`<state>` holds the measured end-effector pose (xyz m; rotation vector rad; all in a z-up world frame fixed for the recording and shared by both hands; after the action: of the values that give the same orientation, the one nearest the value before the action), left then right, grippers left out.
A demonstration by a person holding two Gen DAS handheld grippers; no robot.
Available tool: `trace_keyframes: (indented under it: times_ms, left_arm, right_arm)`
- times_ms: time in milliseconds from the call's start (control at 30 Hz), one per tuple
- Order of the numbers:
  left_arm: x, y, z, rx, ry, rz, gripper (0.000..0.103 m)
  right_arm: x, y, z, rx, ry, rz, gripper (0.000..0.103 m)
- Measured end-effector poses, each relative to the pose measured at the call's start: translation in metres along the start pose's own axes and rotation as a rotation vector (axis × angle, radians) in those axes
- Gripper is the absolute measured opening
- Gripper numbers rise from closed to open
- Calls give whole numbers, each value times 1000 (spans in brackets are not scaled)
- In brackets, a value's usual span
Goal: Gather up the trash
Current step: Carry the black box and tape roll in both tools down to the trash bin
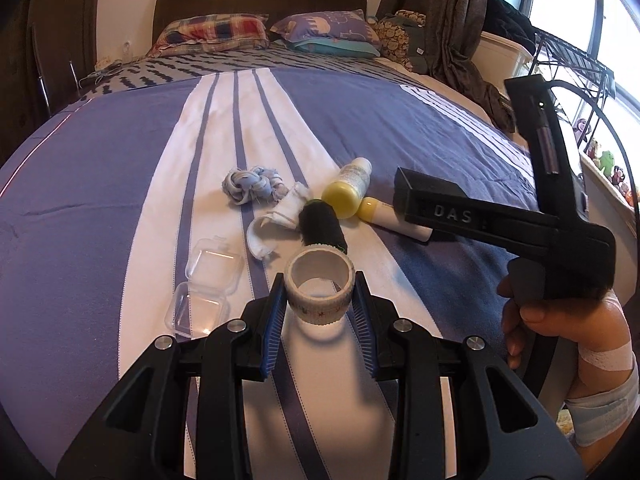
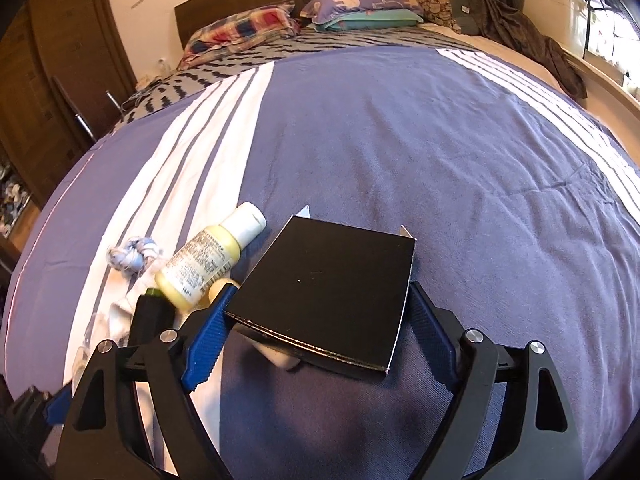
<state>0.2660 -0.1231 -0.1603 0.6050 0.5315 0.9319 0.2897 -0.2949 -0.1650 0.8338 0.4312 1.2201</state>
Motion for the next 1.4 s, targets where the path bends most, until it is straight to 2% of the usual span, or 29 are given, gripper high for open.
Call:
trace_keyframes:
  times_ms: [267,400,700,1100,1400]
  left_arm:
    - [-14,19,-10,3,-8,15,31]
    - [-22,37,-17,-16,-5,20,31]
    - [-61,95,-50,-59,-44,13,31]
    - [-90,154,-127,-71,-29,-19,31]
    - [-95,175,-181,-40,-32,-1,31]
  right_arm:
    - [-7,49,-19,-65,39,19,84]
    - [-9,91,-36,-119,104,-4,84]
    - [-34,189,-88,-223,125,-14,84]
    - [-50,253,-167,-227,134,47,84]
    - [-51,258,-225,-152,164,112,84]
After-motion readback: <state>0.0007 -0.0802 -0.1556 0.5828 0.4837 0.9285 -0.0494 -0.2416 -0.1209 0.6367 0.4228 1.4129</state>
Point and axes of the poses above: each gripper's, at about its wrist camera, not at the fingertips, and y roughly against the way its jaws point, x to its left, z to its top, the point moved 3 cm from there along -y, roughly the way its jaws point, and after that the axes turned 2 degrees about -z, right-handed, at the moved point
